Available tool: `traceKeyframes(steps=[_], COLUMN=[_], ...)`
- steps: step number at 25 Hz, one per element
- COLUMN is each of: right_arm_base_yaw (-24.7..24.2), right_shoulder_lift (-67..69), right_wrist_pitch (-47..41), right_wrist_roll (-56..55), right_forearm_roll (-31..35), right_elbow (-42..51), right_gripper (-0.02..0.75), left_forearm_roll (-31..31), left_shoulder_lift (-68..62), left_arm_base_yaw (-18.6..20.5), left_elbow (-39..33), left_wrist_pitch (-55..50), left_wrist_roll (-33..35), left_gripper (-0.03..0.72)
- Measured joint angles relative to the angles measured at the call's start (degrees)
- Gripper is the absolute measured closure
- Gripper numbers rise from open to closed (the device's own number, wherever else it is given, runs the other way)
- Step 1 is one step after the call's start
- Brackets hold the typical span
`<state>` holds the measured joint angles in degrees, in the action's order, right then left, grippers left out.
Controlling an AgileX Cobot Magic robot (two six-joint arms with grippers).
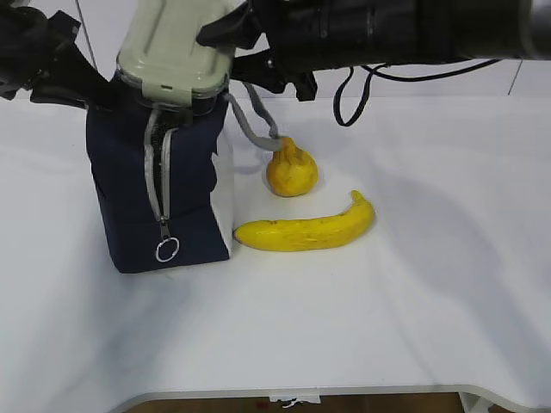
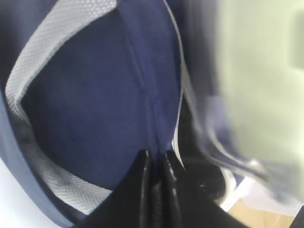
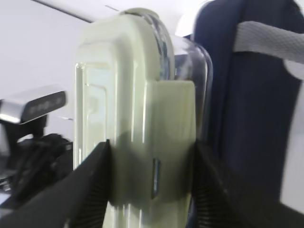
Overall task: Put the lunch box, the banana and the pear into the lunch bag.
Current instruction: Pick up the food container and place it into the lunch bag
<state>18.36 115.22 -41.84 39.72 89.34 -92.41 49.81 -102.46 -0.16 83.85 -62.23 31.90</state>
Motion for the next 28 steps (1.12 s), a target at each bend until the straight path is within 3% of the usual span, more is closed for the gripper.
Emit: traceKeyframes(steps=[7, 28], right_arm_base_yaw=[-1.4, 7.5], right_shoulder_lift=[1.1, 6.0], right_wrist_pitch=[2.4, 7.6], right_wrist_roll=[0.1, 1.6], right_forearm_roll=[-10.2, -10.7], right_elbow=[0.0, -1.2], right_gripper=[0.374, 0.374], left_forearm_roll=[-1.5, 5.5], left_shoulder_lift=[1.2, 1.9], left_arm_base_yaw=[2.7, 3.8], left_elbow=[0.0, 0.0], left_wrist_pitch=[-0.5, -1.5], left_wrist_roll=[0.0, 2.5], left_gripper=[0.675, 0.676])
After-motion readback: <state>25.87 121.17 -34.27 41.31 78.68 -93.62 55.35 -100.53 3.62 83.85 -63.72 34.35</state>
